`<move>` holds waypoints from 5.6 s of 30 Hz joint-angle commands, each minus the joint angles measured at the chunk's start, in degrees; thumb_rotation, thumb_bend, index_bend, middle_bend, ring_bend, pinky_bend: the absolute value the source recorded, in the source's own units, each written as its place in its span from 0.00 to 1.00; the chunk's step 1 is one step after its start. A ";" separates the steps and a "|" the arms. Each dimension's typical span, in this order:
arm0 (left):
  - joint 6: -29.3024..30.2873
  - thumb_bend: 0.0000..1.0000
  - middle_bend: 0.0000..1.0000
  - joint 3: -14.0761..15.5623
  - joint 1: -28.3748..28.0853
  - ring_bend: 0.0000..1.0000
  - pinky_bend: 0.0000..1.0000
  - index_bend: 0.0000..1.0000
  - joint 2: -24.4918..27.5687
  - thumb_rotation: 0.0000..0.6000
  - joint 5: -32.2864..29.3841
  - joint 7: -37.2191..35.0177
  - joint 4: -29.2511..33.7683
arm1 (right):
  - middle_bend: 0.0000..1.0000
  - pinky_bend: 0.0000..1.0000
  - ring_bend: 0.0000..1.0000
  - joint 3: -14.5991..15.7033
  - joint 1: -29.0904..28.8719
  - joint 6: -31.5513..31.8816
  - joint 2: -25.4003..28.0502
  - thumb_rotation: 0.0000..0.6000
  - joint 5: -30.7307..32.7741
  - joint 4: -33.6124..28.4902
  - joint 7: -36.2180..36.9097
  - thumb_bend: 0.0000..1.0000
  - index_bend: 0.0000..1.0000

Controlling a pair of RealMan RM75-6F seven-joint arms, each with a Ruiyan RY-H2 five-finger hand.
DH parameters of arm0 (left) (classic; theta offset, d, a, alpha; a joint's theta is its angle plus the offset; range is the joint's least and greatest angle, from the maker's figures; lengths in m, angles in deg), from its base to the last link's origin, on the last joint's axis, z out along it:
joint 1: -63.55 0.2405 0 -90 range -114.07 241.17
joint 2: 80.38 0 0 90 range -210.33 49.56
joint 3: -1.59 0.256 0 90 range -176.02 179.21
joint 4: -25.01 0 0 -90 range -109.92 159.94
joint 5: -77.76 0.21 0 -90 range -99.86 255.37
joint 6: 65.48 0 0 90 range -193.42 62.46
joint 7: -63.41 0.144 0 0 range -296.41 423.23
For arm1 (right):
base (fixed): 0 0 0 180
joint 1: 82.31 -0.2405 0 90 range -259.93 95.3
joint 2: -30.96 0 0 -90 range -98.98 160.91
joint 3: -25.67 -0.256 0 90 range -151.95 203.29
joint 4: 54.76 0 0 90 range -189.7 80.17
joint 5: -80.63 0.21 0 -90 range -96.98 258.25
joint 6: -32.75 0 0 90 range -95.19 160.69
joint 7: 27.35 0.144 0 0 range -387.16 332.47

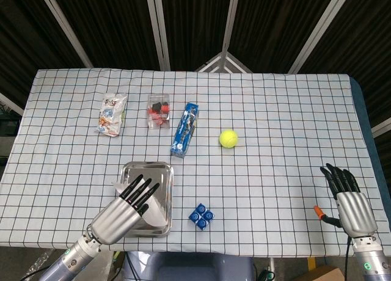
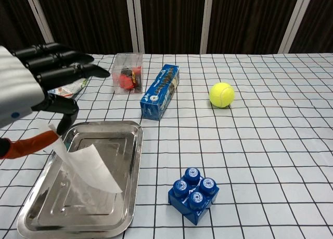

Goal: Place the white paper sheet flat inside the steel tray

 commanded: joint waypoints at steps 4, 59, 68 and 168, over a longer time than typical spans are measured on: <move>-1.90 0.51 0.05 1.42 -0.60 0.00 0.00 0.58 -0.04 1.00 -0.10 -3.41 -5.66 | 0.00 0.00 0.00 -0.01 0.01 0.00 -0.01 1.00 0.04 -0.02 -0.01 0.31 0.00; -4.60 0.51 0.05 3.94 -6.21 0.00 0.00 0.58 -3.79 1.00 7.67 -10.69 -15.90 | 0.00 0.00 0.00 0.04 -0.04 -0.30 0.08 1.00 0.14 -0.11 -0.16 0.31 0.00; -3.61 0.51 0.06 5.11 -6.12 0.00 0.00 0.58 -2.39 1.00 9.26 -10.54 -16.91 | 0.00 0.00 0.00 0.08 -0.03 -0.33 0.05 1.00 0.14 -0.20 -0.39 0.31 0.00; -16.75 0.58 0.00 2.55 -10.70 0.00 0.00 0.00 -1.83 1.00 -43.88 16.61 -0.71 | 0.00 0.00 0.00 0.36 -0.22 -1.12 0.37 1.00 0.23 -0.71 -0.45 0.31 0.00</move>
